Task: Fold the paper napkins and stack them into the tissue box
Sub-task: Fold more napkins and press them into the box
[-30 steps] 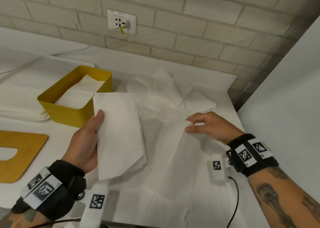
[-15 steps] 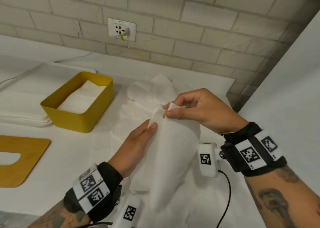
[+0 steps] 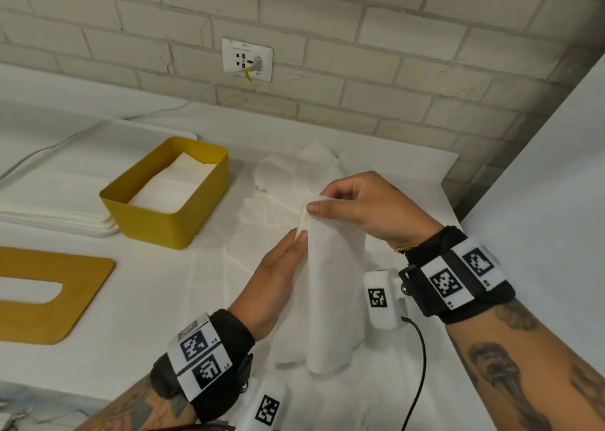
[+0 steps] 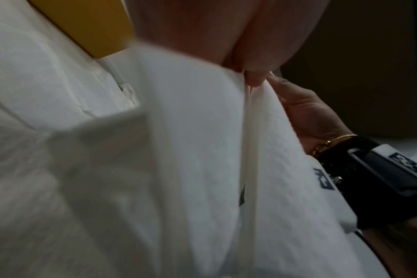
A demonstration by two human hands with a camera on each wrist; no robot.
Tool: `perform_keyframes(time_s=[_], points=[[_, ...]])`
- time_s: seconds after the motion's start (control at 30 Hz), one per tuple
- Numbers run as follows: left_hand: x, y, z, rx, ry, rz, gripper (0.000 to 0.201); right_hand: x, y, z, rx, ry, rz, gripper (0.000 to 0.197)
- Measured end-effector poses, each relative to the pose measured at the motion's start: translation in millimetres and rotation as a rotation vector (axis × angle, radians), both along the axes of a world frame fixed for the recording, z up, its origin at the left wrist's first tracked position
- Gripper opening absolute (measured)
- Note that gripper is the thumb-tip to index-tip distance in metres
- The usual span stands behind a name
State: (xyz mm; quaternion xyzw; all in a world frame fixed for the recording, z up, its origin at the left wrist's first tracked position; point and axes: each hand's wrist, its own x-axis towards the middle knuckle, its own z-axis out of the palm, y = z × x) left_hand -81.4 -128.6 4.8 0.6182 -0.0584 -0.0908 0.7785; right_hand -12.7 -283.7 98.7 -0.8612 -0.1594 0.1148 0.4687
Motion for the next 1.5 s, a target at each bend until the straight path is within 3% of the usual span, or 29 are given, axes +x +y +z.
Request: perform_keyframes(time_s=[0.17,0.3,0.37,0.47,0.57,0.67,0.73,0.83,1.1,1.33,1.5], points=[[3.2,1.1,0.9,-0.041,0.034,0.030,0.031,0.3,-3.4,11.9,-0.093,-0.042,0.011,0.015],[13.3,16.1,-3.0,-0.113,0.108,0.141,0.042,-9.4,-20.5,40.6,-0.061,-0.110,-0.023,0.036],[17.9,23.2,-2.4,-0.115,0.108,0.186,0.032,-12.8,-28.8,51.6,-0.096,-0.160,-0.063,0.042],[22.6,29.0,7.1,-0.098,0.063,0.178,0.030,-18.6,-35.1,62.0,-0.126,-0.197,-0.061,0.030],[27.8,33.5,13.0,-0.080,0.049,0.192,0.032,-28.4,-39.1,73.1,-0.124,-0.133,0.063,0.018],[31.9,32.9,16.6,-0.078,0.041,0.192,0.035,-39.9,-38.0,83.4,-0.089,-0.005,0.284,0.018],[30.6,28.7,18.9,-0.090,0.028,0.161,0.036,-40.8,-35.5,85.6,0.010,0.054,0.341,0.020],[25.4,19.8,19.0,-0.103,0.032,0.099,0.037,-25.6,-28.0,76.6,0.058,0.085,0.323,0.021],[10.3,4.5,6.7,-0.192,0.184,-0.021,0.051,20.2,-12.7,24.2,-0.174,0.044,0.171,0.017],[7.7,3.6,-0.4,-0.233,0.301,-0.052,0.054,28.2,-1.5,3.2,-0.304,0.064,0.188,0.017],[11.9,3.8,-4.8,-0.212,0.285,-0.005,0.036,22.4,2.6,-8.8,-0.264,0.000,0.066,0.023]])
